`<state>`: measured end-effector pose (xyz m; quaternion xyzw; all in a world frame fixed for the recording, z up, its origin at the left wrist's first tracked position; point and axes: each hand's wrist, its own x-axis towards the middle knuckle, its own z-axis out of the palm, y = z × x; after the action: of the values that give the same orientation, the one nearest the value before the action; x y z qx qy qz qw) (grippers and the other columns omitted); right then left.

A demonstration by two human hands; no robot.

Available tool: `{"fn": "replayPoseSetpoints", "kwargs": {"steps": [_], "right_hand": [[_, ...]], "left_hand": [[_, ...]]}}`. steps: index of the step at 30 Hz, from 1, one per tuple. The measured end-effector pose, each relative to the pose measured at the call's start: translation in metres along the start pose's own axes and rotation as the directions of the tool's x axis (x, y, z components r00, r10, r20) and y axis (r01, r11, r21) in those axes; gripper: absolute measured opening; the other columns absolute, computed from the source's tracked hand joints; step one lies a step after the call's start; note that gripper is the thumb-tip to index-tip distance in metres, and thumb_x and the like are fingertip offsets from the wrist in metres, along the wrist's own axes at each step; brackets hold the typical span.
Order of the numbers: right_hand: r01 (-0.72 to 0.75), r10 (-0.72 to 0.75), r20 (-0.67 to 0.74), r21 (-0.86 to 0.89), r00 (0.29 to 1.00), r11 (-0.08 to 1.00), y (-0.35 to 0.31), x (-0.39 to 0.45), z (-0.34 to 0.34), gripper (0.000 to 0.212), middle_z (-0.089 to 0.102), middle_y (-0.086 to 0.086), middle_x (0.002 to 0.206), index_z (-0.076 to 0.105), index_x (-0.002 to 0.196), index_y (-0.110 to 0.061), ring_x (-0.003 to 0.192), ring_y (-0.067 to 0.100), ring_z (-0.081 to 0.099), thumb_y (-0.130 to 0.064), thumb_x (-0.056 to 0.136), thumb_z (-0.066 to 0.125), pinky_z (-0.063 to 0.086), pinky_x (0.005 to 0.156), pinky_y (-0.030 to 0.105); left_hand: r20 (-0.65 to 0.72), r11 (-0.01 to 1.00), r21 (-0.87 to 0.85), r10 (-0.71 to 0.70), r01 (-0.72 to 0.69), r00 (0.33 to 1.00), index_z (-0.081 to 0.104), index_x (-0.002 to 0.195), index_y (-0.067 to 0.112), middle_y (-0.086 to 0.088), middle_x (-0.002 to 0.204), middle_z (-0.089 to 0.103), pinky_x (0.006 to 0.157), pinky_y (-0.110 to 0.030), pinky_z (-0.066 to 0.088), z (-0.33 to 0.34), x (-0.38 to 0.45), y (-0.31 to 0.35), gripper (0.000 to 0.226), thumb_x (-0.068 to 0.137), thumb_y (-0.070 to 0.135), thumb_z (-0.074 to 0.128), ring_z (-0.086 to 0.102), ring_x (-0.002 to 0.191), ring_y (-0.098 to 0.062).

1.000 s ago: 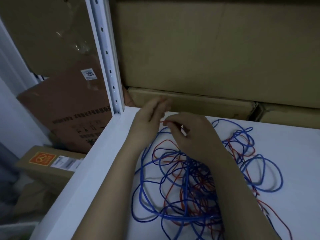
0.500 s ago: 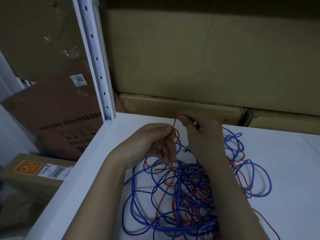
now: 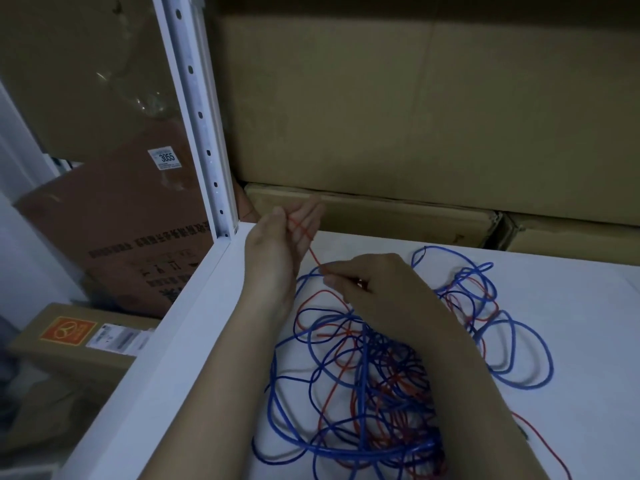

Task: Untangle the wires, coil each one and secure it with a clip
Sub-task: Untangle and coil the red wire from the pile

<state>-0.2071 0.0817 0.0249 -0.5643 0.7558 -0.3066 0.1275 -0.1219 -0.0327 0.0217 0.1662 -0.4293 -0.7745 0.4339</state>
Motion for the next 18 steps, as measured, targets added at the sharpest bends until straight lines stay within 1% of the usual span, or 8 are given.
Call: {"fn": "replayPoseSetpoints", "kwargs": {"steps": [2, 4, 6, 8, 11, 13, 15, 18], "right_hand": [[0.042, -0.042, -0.011, 0.007, 0.999, 0.999, 0.000, -0.001, -0.003, 0.024, 0.066, -0.018, 0.091, 0.071, 0.113, -0.022, 0.074, -0.007, 0.056, -0.028, 0.097, 0.054, 0.039, 0.067, 0.006], [0.071, -0.071, -0.118, -0.003, 0.990, 0.997, 0.004, -0.001, -0.008, 0.019, 0.061, -0.020, 0.080, 0.073, 0.105, -0.022, 0.066, -0.009, 0.053, -0.022, 0.095, 0.057, 0.037, 0.060, 0.007], [0.118, -0.142, -0.274, -0.101, 0.951, 0.988, 0.010, 0.000, -0.013, 0.018, 0.065, -0.010, 0.084, 0.074, 0.102, -0.021, 0.067, 0.000, 0.051, -0.022, 0.094, 0.058, 0.035, 0.061, 0.011], [0.152, -0.203, -0.417, -0.152, 0.886, 0.977, 0.013, 0.002, -0.015, 0.021, 0.068, -0.001, 0.086, 0.074, 0.099, -0.016, 0.071, 0.006, 0.051, -0.025, 0.092, 0.057, 0.038, 0.064, 0.013], [0.209, -0.290, -0.582, -0.204, 0.760, 0.956, 0.017, 0.006, -0.014, 0.022, 0.071, 0.005, 0.088, 0.073, 0.093, -0.007, 0.081, 0.010, 0.054, -0.018, 0.091, 0.054, 0.039, 0.073, 0.014], [0.245, -0.325, -0.642, -0.214, 0.694, 0.946, 0.017, 0.007, -0.013, 0.021, 0.071, 0.004, 0.088, 0.073, 0.091, -0.005, 0.082, 0.010, 0.056, -0.015, 0.090, 0.054, 0.039, 0.074, 0.014], [0.278, -0.291, -0.663, -0.128, 0.690, 0.952, 0.016, 0.007, -0.014, 0.020, 0.069, 0.001, 0.090, 0.073, 0.094, -0.005, 0.083, 0.008, 0.057, -0.014, 0.091, 0.056, 0.042, 0.074, 0.014], [0.275, -0.191, -0.622, 0.041, 0.760, 0.961, 0.014, 0.005, -0.015, 0.020, 0.064, -0.010, 0.089, 0.072, 0.097, -0.008, 0.081, 0.001, 0.056, -0.017, 0.091, 0.056, 0.044, 0.073, 0.011]], "left_hand": [[-0.003, 0.963, 0.247, 0.108, -0.104, 0.994, 0.055, 0.109, 0.005, -0.006, 0.113, 0.066, 0.095, -0.021, 0.050, -0.004, 0.003, -0.002, 0.033, 0.106, 0.014, 0.024, 0.066, 0.103, -0.006], [0.101, 0.845, 0.489, 0.190, -0.215, 0.977, 0.057, 0.105, 0.012, 0.005, 0.106, 0.067, 0.093, -0.021, 0.050, -0.008, 0.002, -0.004, 0.030, 0.106, 0.014, 0.027, 0.066, 0.098, -0.001], [0.232, 0.717, 0.643, 0.155, -0.271, 0.960, 0.058, 0.095, 0.026, 0.021, 0.089, 0.068, 0.084, -0.013, 0.048, -0.010, -0.001, -0.005, 0.030, 0.105, 0.017, 0.032, 0.065, 0.086, 0.006], [0.328, 0.608, 0.739, 0.053, -0.291, 0.943, 0.058, 0.086, 0.029, 0.025, 0.071, 0.066, 0.071, -0.007, 0.043, -0.008, -0.006, -0.005, 0.031, 0.104, 0.017, 0.035, 0.061, 0.070, 0.007], [0.422, 0.668, 0.704, -0.120, -0.241, 0.899, 0.063, 0.086, 0.014, 0.009, 0.064, 0.067, 0.062, -0.016, 0.045, -0.001, -0.012, -0.006, 0.034, 0.105, 0.015, 0.035, 0.056, 0.057, -0.007], [0.473, 0.729, 0.656, -0.194, -0.197, 0.859, 0.064, 0.081, 0.013, 0.004, 0.058, 0.060, 0.056, -0.020, 0.040, 0.004, -0.016, -0.003, 0.037, 0.104, 0.016, 0.036, 0.048, 0.052, -0.009], [0.496, 0.795, 0.594, -0.245, -0.119, 0.833, 0.064, 0.073, 0.016, 0.006, 0.053, 0.051, 0.050, -0.018, 0.033, 0.005, -0.017, 0.001, 0.040, 0.103, 0.017, 0.037, 0.040, 0.049, -0.008], [0.473, 0.886, 0.464, -0.239, -0.010, 0.848, 0.062, 0.066, 0.017, 0.008, 0.050, 0.046, 0.050, -0.015, 0.031, 0.007, -0.020, 0.006, 0.037, 0.098, 0.021, 0.043, 0.037, 0.047, -0.005]]}}
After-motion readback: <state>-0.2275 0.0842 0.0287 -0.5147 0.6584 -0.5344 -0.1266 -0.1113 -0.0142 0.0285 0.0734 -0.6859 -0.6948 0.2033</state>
